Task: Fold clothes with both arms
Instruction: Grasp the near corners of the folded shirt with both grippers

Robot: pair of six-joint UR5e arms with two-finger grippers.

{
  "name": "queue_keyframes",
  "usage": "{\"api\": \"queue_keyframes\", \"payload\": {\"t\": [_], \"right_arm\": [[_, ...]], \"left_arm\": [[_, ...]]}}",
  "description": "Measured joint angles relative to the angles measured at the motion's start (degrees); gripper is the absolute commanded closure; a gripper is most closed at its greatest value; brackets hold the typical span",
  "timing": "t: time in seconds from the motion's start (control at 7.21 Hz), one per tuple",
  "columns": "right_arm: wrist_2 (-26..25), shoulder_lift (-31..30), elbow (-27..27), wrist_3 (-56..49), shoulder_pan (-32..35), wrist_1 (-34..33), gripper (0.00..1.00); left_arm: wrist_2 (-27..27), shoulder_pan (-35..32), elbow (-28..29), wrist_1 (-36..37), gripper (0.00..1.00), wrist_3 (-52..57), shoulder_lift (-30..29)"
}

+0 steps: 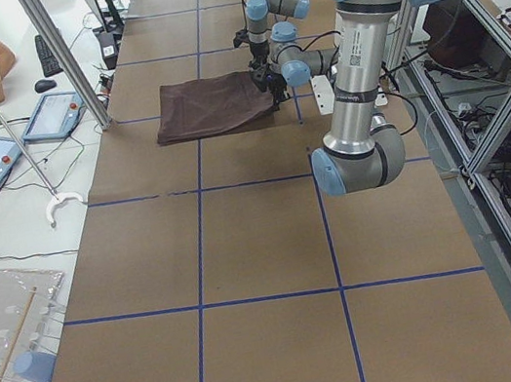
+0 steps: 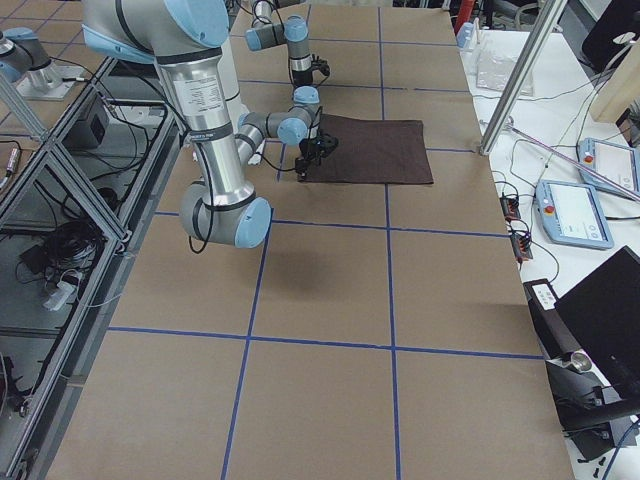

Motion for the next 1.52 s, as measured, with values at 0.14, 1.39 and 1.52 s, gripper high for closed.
{"api": "queue_keyframes", "payload": {"t": [0.14,1.39,1.52], "right_arm": [[0.0,-0.1,-0.2,0.0,0.0,0.0,0.0],[0.1,-0.5,-0.5,0.0,-0.3,0.0,0.91],[0.2,-0.4,-0.5,0.0,-0.3,0.0,0.93]], "left_arm": [[0.0,0.0,0.0,0.0,1.0,0.0,0.0],[0.1,-0.3,0.1,0.0,1.0,0.0,0.0],[0.1,-0.3,0.1,0.0,1.0,0.0,0.0]]}}
